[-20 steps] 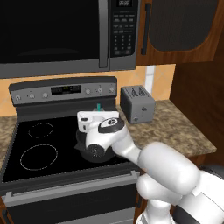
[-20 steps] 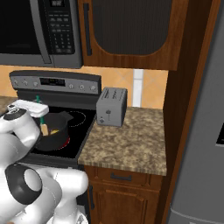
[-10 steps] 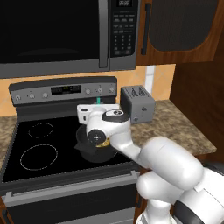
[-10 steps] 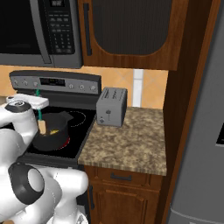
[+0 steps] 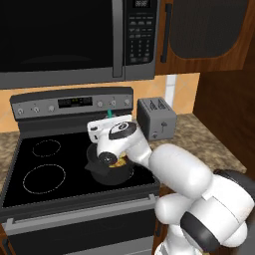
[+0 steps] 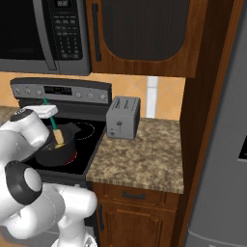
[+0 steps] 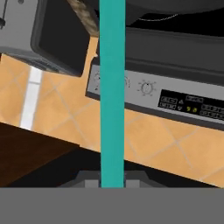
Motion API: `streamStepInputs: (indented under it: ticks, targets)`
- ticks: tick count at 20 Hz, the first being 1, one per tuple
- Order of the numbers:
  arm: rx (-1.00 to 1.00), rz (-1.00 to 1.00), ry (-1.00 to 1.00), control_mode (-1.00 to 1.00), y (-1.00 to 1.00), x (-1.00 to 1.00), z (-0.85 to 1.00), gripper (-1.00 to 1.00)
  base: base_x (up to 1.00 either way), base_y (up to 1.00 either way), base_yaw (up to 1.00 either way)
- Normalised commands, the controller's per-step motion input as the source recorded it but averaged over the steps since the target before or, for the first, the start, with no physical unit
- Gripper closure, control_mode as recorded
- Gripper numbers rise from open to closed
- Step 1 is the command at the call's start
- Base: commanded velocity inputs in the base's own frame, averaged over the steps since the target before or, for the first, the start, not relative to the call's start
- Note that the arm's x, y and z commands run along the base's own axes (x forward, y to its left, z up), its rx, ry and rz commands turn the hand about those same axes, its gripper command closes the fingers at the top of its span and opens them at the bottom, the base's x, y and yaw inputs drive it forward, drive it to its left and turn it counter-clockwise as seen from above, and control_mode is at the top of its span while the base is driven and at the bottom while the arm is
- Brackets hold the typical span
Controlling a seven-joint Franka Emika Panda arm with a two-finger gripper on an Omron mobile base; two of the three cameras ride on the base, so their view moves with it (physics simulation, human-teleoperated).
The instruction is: Put the squash and squash in the pot. Retrieve the spatula and lightly stir the vegetables in the pot.
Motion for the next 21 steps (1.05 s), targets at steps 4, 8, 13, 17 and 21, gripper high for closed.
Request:
streamStepInputs:
  ticks: [4, 8, 13, 17, 21]
  targets:
    - [-0.12, 0.01, -0.21, -1.0, 0.0, 0.08, -0.73, 1.0, 0.0, 0.0, 0.0]
    - [0.04, 0.03, -0.07, -1.0, 0.0, 0.0, -0.4, 1.0, 0.0, 0.0, 0.0]
    - [0.15, 0.04, 0.0, -1.0, 0.17, 0.0, -0.1, 1.0, 0.0, 0.0, 0.0]
    - [0.02, 0.0, -0.01, -1.0, 0.07, 0.0, 0.0, 1.0, 0.0, 0.0, 0.0]
    - [0.12, 0.0, 0.0, -1.0, 0.12, 0.0, 0.0, 1.0, 0.0, 0.0, 0.0]
